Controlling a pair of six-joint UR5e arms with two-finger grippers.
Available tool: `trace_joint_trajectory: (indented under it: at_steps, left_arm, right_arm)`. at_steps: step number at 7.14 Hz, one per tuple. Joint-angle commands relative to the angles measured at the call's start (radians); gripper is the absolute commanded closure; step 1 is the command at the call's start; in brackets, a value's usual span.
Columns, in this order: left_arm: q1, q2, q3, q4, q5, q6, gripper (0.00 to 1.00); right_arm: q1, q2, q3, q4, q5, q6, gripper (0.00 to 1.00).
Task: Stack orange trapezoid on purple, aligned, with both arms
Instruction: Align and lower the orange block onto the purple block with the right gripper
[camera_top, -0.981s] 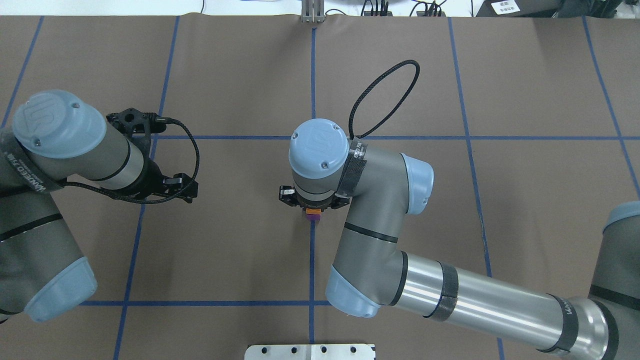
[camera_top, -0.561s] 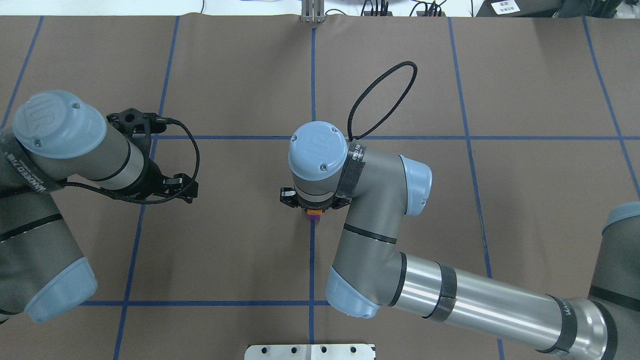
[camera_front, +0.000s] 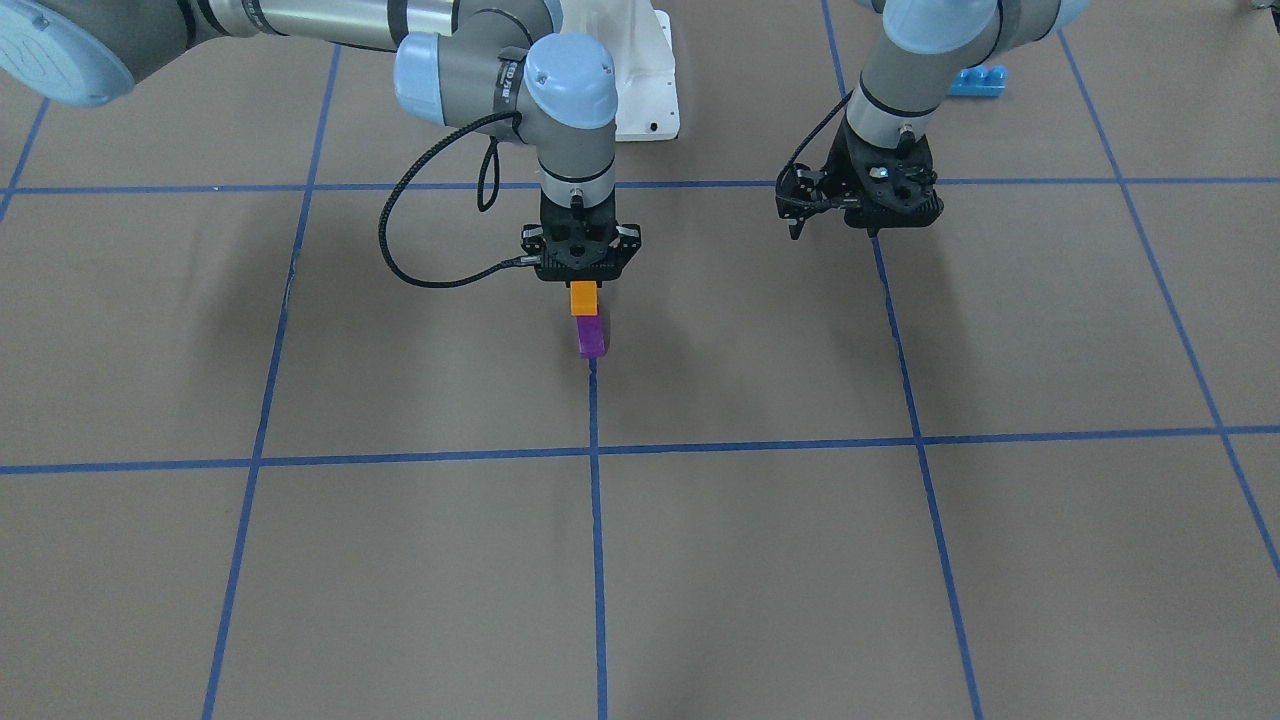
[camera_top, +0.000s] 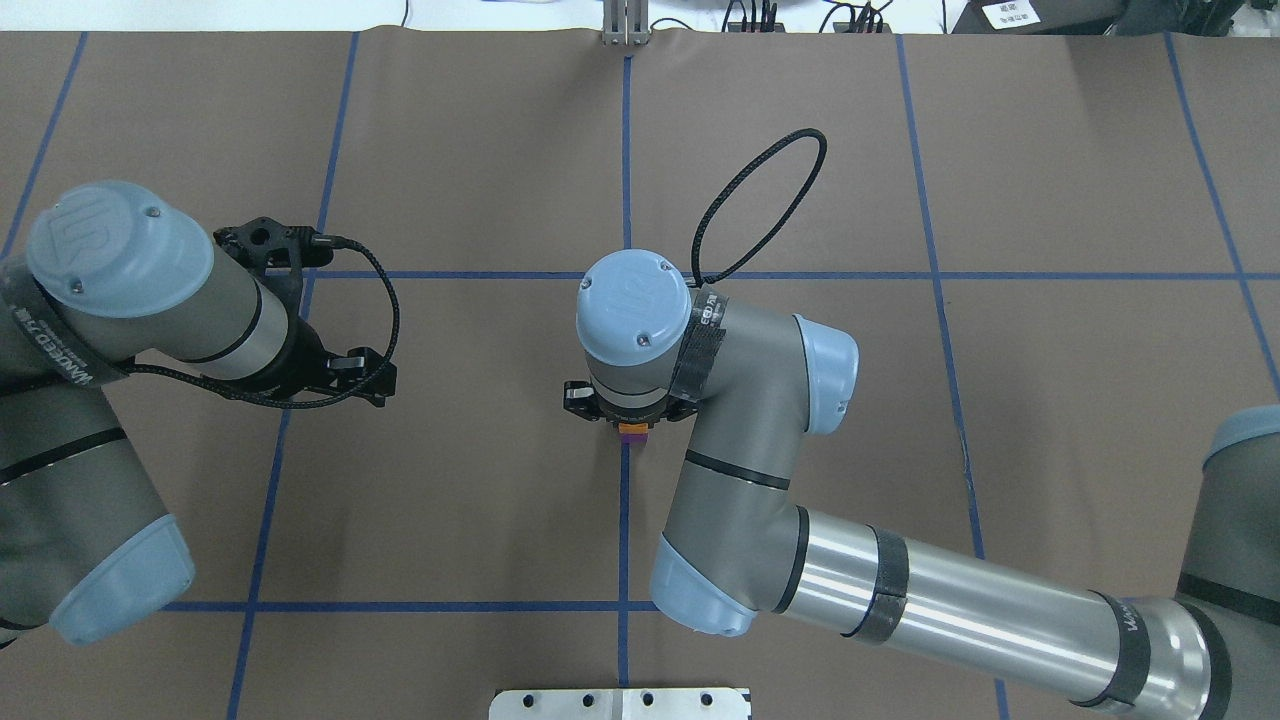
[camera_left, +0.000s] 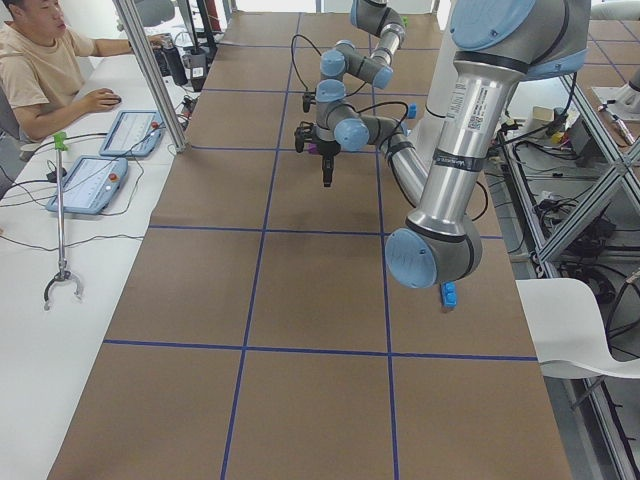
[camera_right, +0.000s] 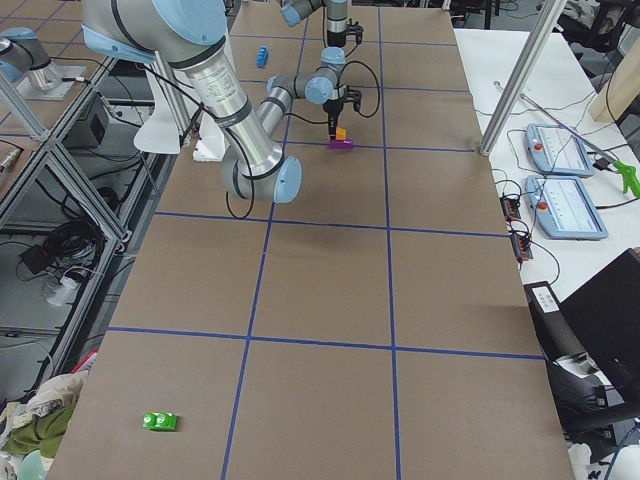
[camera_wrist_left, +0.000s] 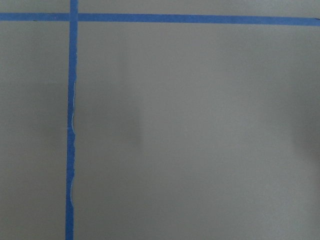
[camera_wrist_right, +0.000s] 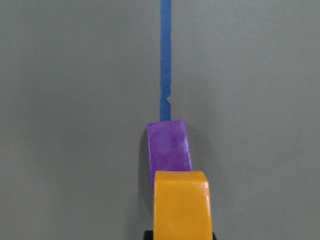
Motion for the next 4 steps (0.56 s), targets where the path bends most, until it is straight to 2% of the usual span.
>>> trace_joint_trajectory:
  at_steps: [1, 4]
  left_arm:
    - [0.000, -0.001, 0.000, 0.000, 0.000, 0.000, 0.00]
    - [0.000, -0.001, 0.000, 0.000, 0.000, 0.000, 0.00]
  right_arm:
    - [0.000, 0.001, -0.003, 0.001, 0.000, -0.016, 1.00]
    - [-0.003, -0.001, -0.009, 0.001, 0.002, -0.051, 1.00]
